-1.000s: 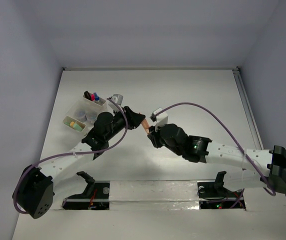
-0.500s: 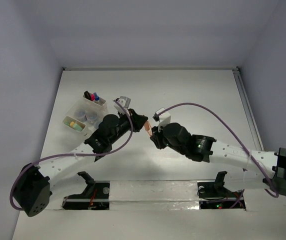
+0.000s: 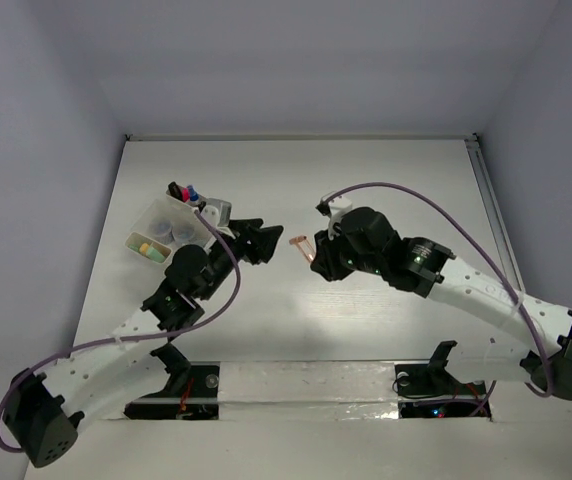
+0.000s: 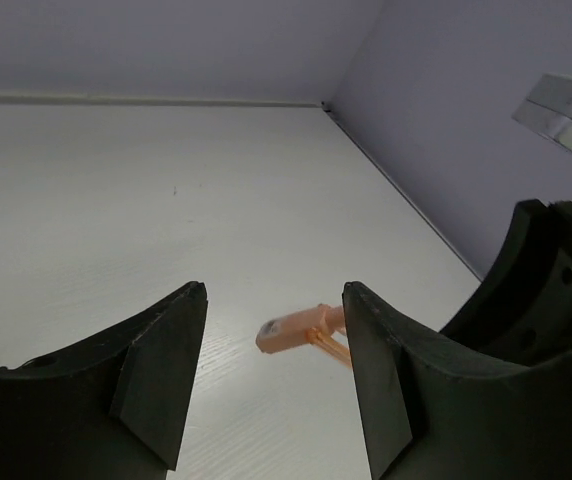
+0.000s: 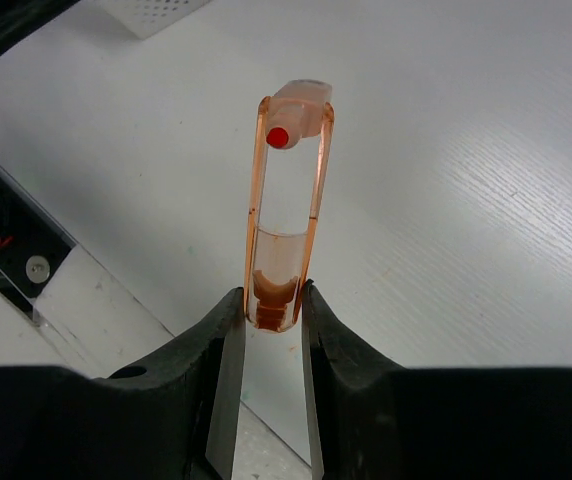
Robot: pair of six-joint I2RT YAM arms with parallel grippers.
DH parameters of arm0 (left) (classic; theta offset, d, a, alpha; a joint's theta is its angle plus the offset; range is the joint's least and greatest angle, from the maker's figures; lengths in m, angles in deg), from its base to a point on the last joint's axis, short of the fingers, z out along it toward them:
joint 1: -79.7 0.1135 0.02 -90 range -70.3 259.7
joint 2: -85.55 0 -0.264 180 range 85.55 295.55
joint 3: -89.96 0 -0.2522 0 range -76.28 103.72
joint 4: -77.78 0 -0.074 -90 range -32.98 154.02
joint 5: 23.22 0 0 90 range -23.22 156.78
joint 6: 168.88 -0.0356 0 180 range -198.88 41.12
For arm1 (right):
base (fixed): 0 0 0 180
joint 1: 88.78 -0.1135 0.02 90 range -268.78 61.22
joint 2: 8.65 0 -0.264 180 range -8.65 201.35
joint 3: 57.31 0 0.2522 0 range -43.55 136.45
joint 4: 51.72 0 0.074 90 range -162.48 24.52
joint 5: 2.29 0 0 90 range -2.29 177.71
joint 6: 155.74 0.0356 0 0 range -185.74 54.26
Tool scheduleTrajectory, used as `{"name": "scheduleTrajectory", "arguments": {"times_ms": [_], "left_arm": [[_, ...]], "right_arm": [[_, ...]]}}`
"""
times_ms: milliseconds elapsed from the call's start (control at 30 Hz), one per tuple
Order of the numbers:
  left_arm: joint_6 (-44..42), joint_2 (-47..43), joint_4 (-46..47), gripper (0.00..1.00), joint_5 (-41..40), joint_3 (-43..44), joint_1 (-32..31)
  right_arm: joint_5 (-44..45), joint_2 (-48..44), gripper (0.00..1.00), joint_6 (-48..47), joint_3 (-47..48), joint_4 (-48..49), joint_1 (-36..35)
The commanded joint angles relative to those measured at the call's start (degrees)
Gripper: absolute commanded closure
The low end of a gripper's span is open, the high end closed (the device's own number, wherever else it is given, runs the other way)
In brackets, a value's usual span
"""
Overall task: Sort the stationery into containers
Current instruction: Close the pen cap on the pen.
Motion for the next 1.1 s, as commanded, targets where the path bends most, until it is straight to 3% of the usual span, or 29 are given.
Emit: {"name": "scheduleTrajectory", "arguments": {"times_ms": [0, 133, 533, 1067], "left_arm": [[0.5, -4.5, 2.8, 0.47, 1.4, -3.6, -0.3], [1.7, -7.3, 5.0, 0.47, 7.4, -7.8, -0.3], [-1.1, -10.1, 14.0, 0.35, 9.4, -12.4, -0.9], [-3.6, -9.8, 20.8, 0.42, 9.2, -12.5, -3.0]], "right_arm": [[-6.4, 0.3, 0.99, -0.2, 4.4, -2.2, 2.6], [-11.2, 2.4, 1.0, -0.1, 7.8, -3.6, 4.8], [-22.0, 4.1, 1.0, 3.8, 21.8, -13.9, 7.4], [-28.6, 3.6, 1.0, 6.7, 24.0, -15.1, 7.4]]}}
